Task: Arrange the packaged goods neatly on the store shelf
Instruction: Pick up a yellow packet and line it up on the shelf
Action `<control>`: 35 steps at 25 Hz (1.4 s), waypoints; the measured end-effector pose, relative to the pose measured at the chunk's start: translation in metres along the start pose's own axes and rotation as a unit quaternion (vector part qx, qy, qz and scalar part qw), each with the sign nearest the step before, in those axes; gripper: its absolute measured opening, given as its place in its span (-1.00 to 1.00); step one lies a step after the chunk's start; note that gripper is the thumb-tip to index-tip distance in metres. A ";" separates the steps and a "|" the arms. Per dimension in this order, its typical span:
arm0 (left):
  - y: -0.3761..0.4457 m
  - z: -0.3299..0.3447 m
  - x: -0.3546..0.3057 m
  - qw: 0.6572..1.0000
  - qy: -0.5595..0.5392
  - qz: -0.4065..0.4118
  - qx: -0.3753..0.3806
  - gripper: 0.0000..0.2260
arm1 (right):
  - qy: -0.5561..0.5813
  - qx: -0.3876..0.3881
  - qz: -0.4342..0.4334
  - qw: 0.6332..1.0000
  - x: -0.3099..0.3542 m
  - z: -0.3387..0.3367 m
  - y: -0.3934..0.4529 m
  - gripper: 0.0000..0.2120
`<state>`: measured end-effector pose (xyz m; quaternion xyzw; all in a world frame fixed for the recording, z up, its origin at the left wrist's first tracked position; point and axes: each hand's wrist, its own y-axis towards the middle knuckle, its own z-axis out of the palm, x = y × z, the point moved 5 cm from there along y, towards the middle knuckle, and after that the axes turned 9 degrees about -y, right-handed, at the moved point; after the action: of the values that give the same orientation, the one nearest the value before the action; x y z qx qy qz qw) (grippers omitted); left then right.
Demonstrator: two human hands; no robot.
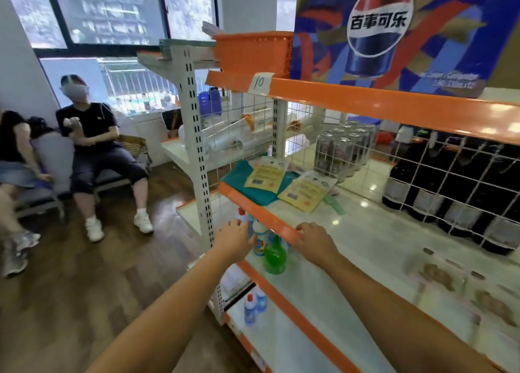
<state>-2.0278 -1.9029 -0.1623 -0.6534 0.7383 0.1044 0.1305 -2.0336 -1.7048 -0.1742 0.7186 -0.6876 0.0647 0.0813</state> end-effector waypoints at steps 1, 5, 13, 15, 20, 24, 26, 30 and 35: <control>0.011 -0.002 0.003 1.000 -0.010 -0.004 -0.005 -0.62 | 0.006 -0.003 -0.003 1.000 0.001 -0.001 0.015 -0.63; 0.053 -0.005 0.016 1.000 -0.012 -0.026 -0.013 -0.58 | 0.027 0.006 -0.015 1.000 0.006 0.003 0.074 -0.65; 0.132 -0.021 0.036 0.996 -0.027 -0.087 -0.025 -0.62 | 0.075 0.011 -0.024 0.997 0.015 -0.018 0.179 -0.66; 0.141 -0.015 0.039 0.995 -0.016 -0.096 -0.008 -0.61 | 0.078 0.029 -0.013 0.996 0.015 -0.012 0.190 -0.65; 0.166 -0.015 0.053 0.996 -0.034 -0.083 0.002 -0.63 | 0.084 0.056 0.026 0.995 0.019 0.001 0.224 -0.64; 0.201 -0.023 0.071 0.998 -0.025 -0.060 0.004 -0.67 | 0.177 0.070 0.119 0.974 0.022 0.000 0.250 -0.65; 0.221 -0.026 0.079 0.999 -0.018 -0.034 0.013 -0.66 | 0.223 0.074 0.166 0.958 0.025 0.004 0.264 -0.64; 0.259 -0.036 0.090 1.000 -0.011 0.011 0.010 -0.65 | 0.246 0.043 0.232 0.940 0.026 0.012 0.298 -0.32; 0.283 -0.032 0.100 0.998 0.013 0.048 0.030 -0.62 | 0.185 0.047 0.290 0.938 0.025 0.024 0.319 -0.09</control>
<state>-2.3213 -1.9716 -0.1694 -0.6143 0.7734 0.0795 0.1349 -2.3517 -1.7473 -0.1832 0.4662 -0.8353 0.2494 0.1508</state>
